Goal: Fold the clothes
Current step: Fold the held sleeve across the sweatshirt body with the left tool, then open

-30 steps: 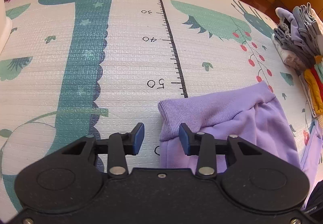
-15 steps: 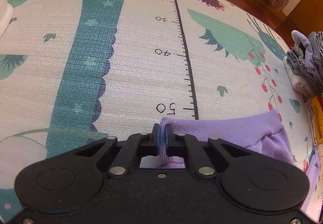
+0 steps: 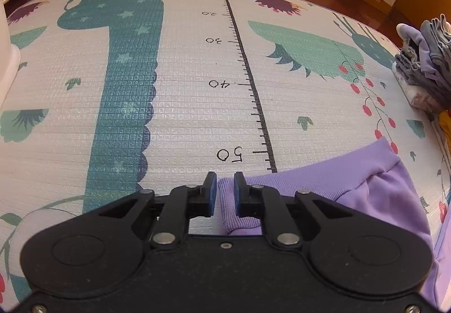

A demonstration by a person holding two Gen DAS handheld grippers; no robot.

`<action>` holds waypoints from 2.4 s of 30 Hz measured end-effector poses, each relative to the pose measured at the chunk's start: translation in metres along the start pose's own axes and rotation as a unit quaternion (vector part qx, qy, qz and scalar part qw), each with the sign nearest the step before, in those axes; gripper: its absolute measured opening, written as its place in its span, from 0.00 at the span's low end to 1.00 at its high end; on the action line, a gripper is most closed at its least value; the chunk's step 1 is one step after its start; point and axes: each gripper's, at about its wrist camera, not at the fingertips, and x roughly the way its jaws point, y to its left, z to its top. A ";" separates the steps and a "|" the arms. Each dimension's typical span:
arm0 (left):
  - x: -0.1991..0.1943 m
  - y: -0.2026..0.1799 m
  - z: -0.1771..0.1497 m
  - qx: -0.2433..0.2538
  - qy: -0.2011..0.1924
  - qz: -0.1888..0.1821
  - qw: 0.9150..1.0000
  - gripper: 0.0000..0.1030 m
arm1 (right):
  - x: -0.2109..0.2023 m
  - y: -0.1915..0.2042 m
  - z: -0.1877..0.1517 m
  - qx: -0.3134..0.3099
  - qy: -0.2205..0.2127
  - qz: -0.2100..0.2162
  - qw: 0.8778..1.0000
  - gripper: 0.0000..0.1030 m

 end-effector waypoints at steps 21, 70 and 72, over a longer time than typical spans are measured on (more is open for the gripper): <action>-0.002 -0.021 0.010 -0.009 -0.021 0.067 0.998 0.04 | -0.057 -0.017 -0.002 -0.015 0.005 0.011 1.000 0.33; 0.058 -0.219 0.027 0.134 0.017 -0.101 0.986 0.00 | -0.175 -0.051 -0.207 0.300 0.063 -0.124 0.944 0.46; 0.063 -0.210 0.010 0.132 0.037 -0.101 0.985 0.00 | -0.174 -0.051 -0.207 0.296 0.064 -0.122 0.945 0.48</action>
